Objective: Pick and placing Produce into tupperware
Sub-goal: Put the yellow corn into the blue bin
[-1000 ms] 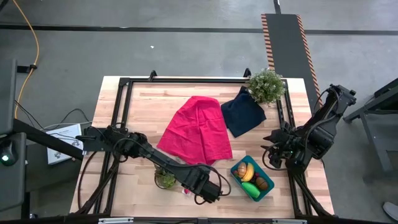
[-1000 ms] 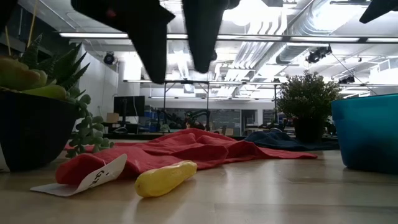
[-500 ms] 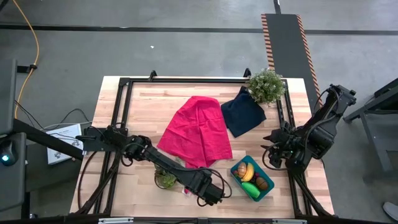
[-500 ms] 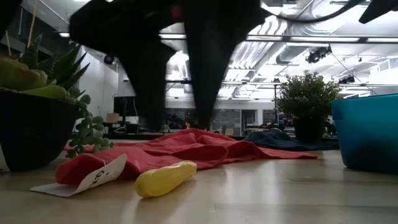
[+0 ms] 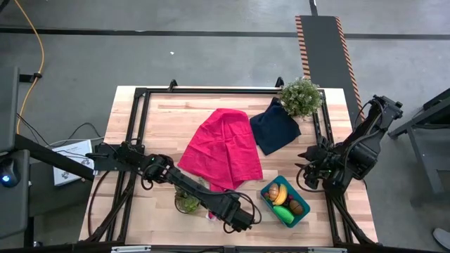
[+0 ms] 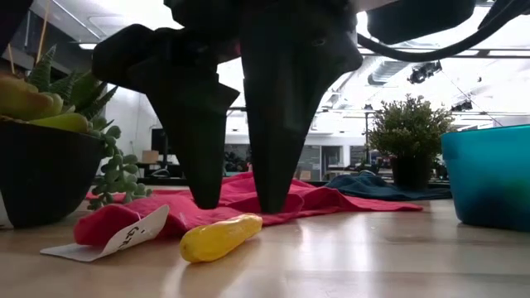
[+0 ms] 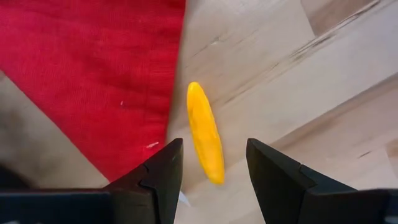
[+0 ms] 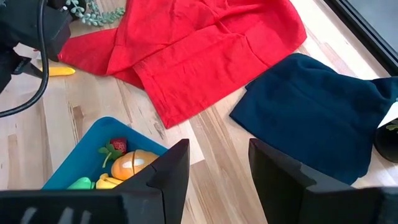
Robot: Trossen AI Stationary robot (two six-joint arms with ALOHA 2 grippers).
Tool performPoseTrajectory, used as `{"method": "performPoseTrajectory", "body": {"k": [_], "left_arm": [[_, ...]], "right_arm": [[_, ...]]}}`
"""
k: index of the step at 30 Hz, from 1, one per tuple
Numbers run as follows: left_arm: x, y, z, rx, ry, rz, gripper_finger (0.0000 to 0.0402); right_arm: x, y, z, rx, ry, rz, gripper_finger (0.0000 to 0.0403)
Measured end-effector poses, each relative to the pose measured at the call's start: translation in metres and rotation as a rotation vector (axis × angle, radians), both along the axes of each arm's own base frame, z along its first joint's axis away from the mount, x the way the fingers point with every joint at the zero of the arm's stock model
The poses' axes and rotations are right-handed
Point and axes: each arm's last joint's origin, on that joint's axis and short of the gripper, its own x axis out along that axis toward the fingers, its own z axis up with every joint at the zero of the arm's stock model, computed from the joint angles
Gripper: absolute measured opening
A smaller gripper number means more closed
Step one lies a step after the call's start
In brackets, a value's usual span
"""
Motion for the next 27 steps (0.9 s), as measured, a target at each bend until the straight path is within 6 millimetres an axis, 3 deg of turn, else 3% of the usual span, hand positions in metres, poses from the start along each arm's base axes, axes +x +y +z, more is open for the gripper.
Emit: {"method": "performPoseTrajectory", "body": {"k": [27], "left_arm": [[0.0012,0.0044,0.0000,0.041,-0.011,0.009,0.0165]], "right_arm": [[0.0002,-0.0006,0.0004,-0.018,-0.016,-0.007,0.0156]]}}
